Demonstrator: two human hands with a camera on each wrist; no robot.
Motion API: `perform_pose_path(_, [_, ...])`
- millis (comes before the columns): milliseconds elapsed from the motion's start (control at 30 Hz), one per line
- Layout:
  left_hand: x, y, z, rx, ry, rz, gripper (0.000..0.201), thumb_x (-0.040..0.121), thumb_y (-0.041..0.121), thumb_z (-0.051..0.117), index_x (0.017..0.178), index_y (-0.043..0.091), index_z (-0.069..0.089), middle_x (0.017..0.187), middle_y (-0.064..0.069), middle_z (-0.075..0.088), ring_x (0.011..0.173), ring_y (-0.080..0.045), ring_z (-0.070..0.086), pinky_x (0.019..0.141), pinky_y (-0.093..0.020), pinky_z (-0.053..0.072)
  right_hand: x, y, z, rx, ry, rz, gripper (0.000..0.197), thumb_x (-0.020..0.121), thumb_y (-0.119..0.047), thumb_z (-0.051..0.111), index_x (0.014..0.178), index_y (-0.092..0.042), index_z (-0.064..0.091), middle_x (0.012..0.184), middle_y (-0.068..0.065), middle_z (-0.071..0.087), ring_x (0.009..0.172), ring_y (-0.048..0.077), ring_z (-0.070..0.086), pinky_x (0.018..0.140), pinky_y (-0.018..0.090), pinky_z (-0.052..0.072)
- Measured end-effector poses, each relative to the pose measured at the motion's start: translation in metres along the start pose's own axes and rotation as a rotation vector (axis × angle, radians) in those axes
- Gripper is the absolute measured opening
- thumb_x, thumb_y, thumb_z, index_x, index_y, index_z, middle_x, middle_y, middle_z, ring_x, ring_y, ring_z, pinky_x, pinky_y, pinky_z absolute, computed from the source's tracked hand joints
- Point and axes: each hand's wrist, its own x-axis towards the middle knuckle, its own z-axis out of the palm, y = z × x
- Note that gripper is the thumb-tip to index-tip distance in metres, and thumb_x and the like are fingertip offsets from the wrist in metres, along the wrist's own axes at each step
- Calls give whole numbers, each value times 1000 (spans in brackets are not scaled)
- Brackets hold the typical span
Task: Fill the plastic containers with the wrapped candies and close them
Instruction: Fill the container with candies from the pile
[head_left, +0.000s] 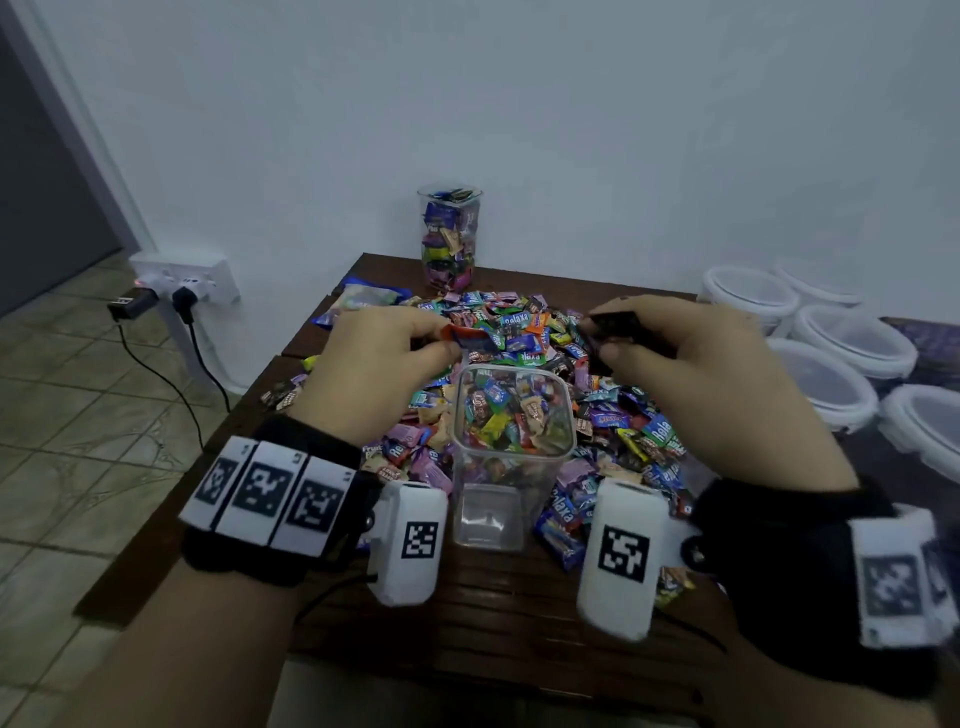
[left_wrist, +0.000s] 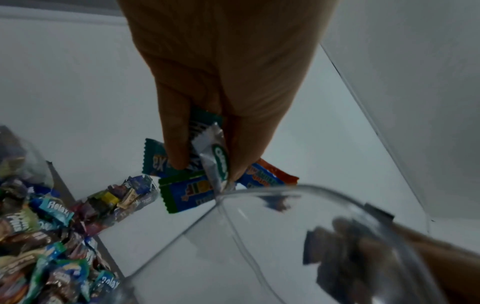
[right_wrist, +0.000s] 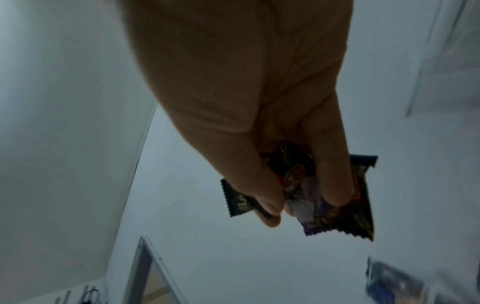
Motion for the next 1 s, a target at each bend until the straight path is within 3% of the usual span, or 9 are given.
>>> perform_pose_path(100, [-1, 5, 0, -22, 27, 10, 14, 89, 18, 62, 91, 12, 74, 71, 3, 63, 64, -13, 53, 62, -30, 42, -5, -10, 13, 172, -30, -15, 19, 78, -26, 57, 88, -36, 69, 91, -8, 71, 90, 16, 66, 85, 48, 51])
perform_pose_path(267, [-3, 9, -1, -45, 56, 24, 14, 88, 18, 63, 92, 11, 74, 79, -4, 67, 77, -23, 60, 72, -38, 47, -9, -10, 36, 209, -102, -27, 20, 83, -21, 60, 91, -37, 69, 94, -6, 70, 92, 14, 65, 86, 44, 51])
perform_pose_path(400, [-6, 7, -2, -79, 71, 19, 13, 88, 19, 63, 88, 12, 74, 75, 2, 66, 72, -14, 58, 69, -31, 45, -12, -9, 44, 155, -140, -14, 25, 89, -10, 60, 106, -25, 69, 94, -13, 67, 89, 4, 62, 83, 26, 50])
perform_pose_path(500, [-7, 6, -2, -102, 81, 12, 12, 88, 17, 63, 86, 12, 74, 73, 3, 65, 72, -18, 59, 70, -35, 46, -13, -10, 46, 119, -135, -14, 25, 87, -12, 62, 109, -24, 69, 93, -15, 66, 87, -1, 59, 80, 16, 47])
perform_pose_path(600, [-8, 6, -2, -137, 82, 2, 11, 88, 16, 63, 84, 16, 74, 72, 6, 65, 72, -16, 59, 71, -36, 47, -11, -10, 47, 81, -116, -21, 22, 86, -14, 64, 106, -23, 70, 92, -9, 67, 85, 3, 58, 78, 21, 46])
perform_pose_path(767, [-10, 7, -1, -161, 71, 7, 11, 87, 14, 63, 88, 14, 75, 73, 7, 64, 69, -10, 56, 73, -37, 49, -9, -12, 51, 49, -102, -37, 13, 85, -14, 65, 94, -22, 70, 93, -13, 63, 88, 7, 63, 85, 32, 50])
perform_pose_path(867, [-10, 7, -2, -183, 74, 0, 11, 87, 14, 63, 86, 13, 74, 73, 3, 64, 69, -15, 56, 72, -37, 47, -13, -11, 54, 87, -32, -45, 13, 86, -18, 64, 90, -30, 65, 96, -16, 61, 92, 6, 62, 85, 34, 50])
perform_pose_path(933, [-10, 6, -3, -191, 64, 1, 12, 88, 15, 63, 82, 17, 73, 67, 4, 62, 63, -10, 52, 66, -31, 45, -16, -7, 56, 110, 66, -75, 15, 84, -27, 64, 100, -28, 65, 103, -18, 61, 100, 1, 56, 88, 30, 47])
perform_pose_path(1000, [-11, 7, -4, -197, 53, 10, 18, 88, 15, 62, 75, 27, 69, 60, 12, 58, 57, -2, 47, 59, -20, 40, -20, 0, 56, 93, 72, -63, 44, 80, -39, 64, 122, -27, 58, 125, -16, 54, 118, -3, 45, 99, 24, 38])
